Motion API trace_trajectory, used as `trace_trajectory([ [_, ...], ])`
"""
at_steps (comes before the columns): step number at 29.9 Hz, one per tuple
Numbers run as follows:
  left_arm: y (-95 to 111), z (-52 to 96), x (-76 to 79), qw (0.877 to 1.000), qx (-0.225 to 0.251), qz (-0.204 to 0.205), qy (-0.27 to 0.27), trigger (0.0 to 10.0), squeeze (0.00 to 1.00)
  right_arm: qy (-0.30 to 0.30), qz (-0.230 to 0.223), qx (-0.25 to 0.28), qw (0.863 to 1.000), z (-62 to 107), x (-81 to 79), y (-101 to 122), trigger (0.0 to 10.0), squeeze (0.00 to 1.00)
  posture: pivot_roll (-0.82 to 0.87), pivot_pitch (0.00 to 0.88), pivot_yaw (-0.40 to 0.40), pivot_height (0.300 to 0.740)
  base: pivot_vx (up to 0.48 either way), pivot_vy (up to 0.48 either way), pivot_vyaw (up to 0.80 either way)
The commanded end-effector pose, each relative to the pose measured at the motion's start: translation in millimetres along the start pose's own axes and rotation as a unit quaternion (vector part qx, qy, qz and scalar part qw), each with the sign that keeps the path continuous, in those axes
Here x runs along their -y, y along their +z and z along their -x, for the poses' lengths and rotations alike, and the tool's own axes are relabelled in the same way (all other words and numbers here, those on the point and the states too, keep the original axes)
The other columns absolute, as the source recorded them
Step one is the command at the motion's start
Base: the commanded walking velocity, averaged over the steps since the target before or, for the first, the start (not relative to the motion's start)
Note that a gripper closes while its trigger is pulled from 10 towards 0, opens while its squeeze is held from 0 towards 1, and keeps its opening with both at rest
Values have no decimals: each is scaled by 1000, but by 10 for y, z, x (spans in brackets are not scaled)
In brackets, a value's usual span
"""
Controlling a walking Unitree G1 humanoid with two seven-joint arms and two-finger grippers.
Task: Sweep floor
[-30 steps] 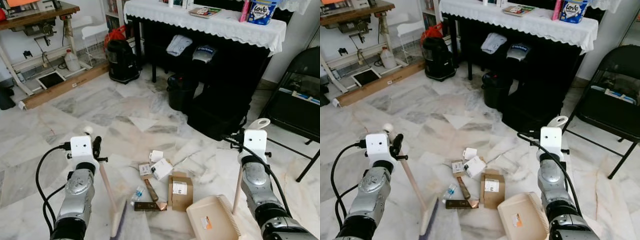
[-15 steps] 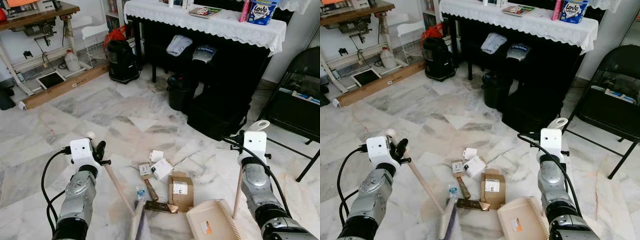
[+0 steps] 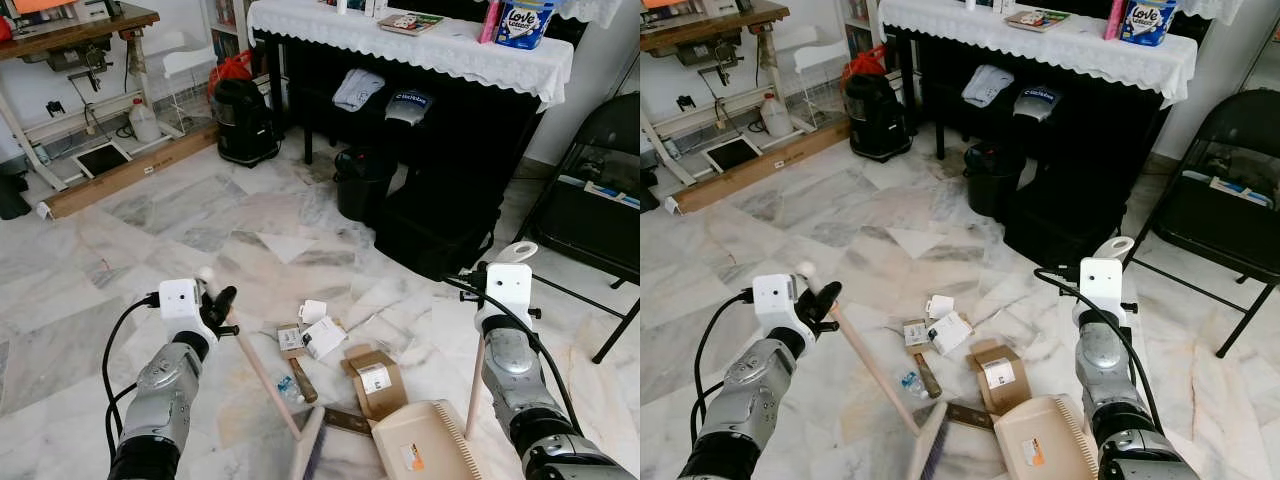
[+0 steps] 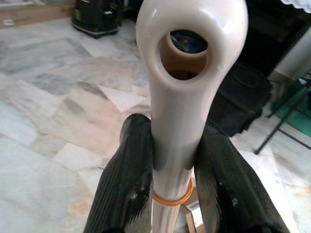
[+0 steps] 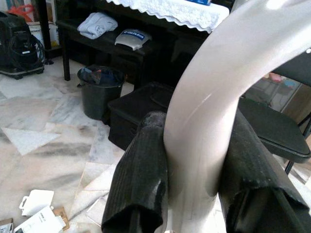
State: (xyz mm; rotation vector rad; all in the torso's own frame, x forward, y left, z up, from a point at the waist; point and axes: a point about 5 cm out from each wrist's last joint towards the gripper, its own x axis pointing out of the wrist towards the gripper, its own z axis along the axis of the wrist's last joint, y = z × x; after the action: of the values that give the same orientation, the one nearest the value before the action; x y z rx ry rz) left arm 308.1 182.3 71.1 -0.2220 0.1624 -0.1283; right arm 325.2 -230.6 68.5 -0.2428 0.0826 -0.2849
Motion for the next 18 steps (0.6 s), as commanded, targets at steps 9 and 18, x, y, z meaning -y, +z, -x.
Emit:
trace_trajectory([
  [9, 88, 16, -34, 1000, 9, -2, -10, 10000, 0, -62, 41, -48, 996, -2, 158, -107, 10000, 0, -24, 0, -9, 740, 0, 0, 0],
  [18, 209, 3, -130, 998, 47, -5, 34, 10000, 0, -71, -9, 68, 995, -23, 200, 191, 10000, 0, -28, 0, -8, 740, 0, 0, 0],
])
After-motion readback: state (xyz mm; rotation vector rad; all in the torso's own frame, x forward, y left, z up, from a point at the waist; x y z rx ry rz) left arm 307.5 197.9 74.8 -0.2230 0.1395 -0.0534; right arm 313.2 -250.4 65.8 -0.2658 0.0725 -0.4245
